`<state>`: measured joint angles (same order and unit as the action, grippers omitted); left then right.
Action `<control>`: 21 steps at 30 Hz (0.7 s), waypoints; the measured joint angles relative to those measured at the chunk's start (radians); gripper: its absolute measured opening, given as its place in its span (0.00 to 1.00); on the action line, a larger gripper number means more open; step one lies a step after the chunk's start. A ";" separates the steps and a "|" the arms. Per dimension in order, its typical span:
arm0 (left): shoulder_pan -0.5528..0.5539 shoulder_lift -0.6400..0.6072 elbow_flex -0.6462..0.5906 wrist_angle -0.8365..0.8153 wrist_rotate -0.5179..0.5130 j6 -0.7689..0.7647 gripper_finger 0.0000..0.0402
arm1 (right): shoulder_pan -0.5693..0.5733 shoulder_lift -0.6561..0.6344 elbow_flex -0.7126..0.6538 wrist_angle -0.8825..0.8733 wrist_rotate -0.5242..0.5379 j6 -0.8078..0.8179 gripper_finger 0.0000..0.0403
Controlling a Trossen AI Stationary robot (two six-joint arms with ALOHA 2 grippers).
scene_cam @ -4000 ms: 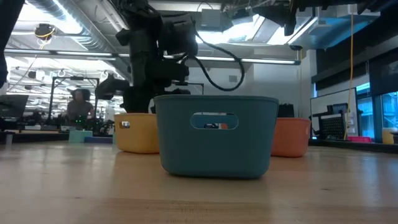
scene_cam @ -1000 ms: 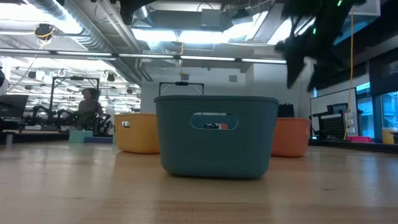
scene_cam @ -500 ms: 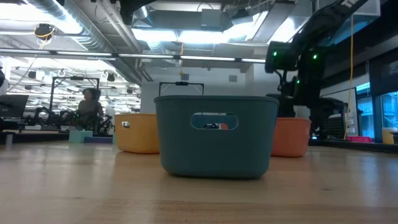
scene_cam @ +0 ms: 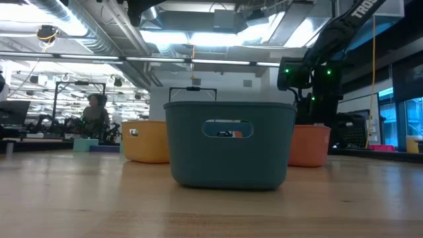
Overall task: Sort & place blocks by color
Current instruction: Put the bottom right violet block into the blue bin
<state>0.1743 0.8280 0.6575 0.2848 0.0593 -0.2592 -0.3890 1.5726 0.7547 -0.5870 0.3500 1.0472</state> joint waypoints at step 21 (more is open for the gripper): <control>0.000 0.000 0.000 0.000 0.001 0.000 0.44 | -0.061 -0.002 -0.051 0.075 -0.032 0.002 0.32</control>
<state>0.1741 0.8284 0.6575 0.2848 0.0600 -0.2593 -0.4500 1.5709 0.7037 -0.5120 0.3179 1.0494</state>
